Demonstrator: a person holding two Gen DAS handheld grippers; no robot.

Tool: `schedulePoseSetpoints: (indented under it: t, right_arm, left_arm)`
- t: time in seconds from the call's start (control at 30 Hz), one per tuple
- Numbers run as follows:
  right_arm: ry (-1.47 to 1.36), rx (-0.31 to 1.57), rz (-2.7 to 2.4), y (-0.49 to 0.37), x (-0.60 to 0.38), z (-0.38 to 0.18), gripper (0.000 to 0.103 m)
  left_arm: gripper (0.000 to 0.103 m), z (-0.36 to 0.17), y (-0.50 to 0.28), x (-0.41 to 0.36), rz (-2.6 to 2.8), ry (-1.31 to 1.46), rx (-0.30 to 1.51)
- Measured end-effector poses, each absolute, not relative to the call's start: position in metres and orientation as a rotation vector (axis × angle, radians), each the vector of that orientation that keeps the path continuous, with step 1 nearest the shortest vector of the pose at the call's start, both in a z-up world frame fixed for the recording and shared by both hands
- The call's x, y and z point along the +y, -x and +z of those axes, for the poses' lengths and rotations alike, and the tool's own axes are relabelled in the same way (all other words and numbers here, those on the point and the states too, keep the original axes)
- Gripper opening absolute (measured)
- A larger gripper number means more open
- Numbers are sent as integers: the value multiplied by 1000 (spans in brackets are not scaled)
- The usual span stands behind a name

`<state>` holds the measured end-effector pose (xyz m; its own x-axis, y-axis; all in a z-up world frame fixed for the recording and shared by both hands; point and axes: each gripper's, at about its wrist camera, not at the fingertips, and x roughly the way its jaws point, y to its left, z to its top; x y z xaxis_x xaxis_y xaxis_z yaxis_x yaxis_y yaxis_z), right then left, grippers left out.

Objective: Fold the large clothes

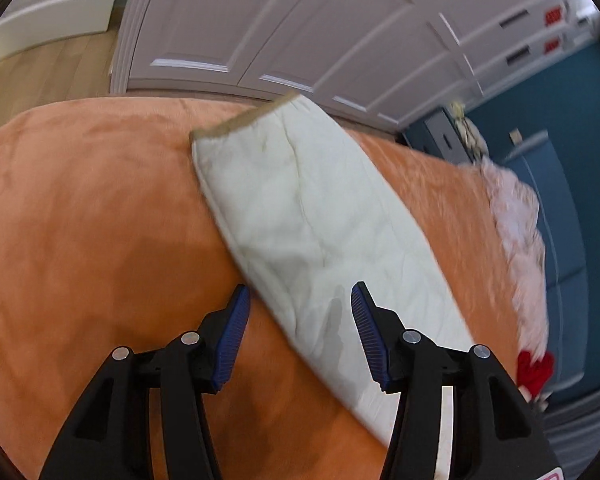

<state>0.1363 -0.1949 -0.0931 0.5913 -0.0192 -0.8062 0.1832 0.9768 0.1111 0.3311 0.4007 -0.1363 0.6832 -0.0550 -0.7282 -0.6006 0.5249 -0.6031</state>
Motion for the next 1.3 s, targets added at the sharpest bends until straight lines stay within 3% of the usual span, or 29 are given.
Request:
schedulePoseSetpoints:
  t: [0.1,0.13,0.17,0.37,0.63,0.77,1.0,1.1,1.13,1.3]
  right_arm:
    - [-178,938,-103,-135,-187,-90,43]
    - [-174,935,-96,-134,-185,-88,44]
    - [-170,932,-91,-133,-183,-86,46]
    - [-182,911,-81,-126,-183,-77,49]
    - [-268,891,-103,-116,-203,-74,49]
    - [-288,868,-119,-110,-219,-70,50]
    - [-339,829,-163,-102,-258,-67,53]
    - [-353,819,-183,-100,-274,-68,56]
    - [-357,817,-189,-100,-279,-68,56]
    - [-387,793,-214,-108,-302,-67,60]
  left_arm:
    - [49,-137,-341,404,354,1001,767]
    - [37,-134,-348,401,347,968,781]
    - [6,-131,-352,397,332,940,793]
    - [4,-60,-368,360,202,760,719]
    - [4,71,-357,185,-161,466,612]
    - [5,92,-332,85,-316,364,623]
    - [10,40,-290,-58,-484,277,827]
    - [26,2,-281,-94,-508,283,936]
    - [39,-9,-281,-98,-512,296,960]
    - [50,-44,-277,-92,-527,407,1039]
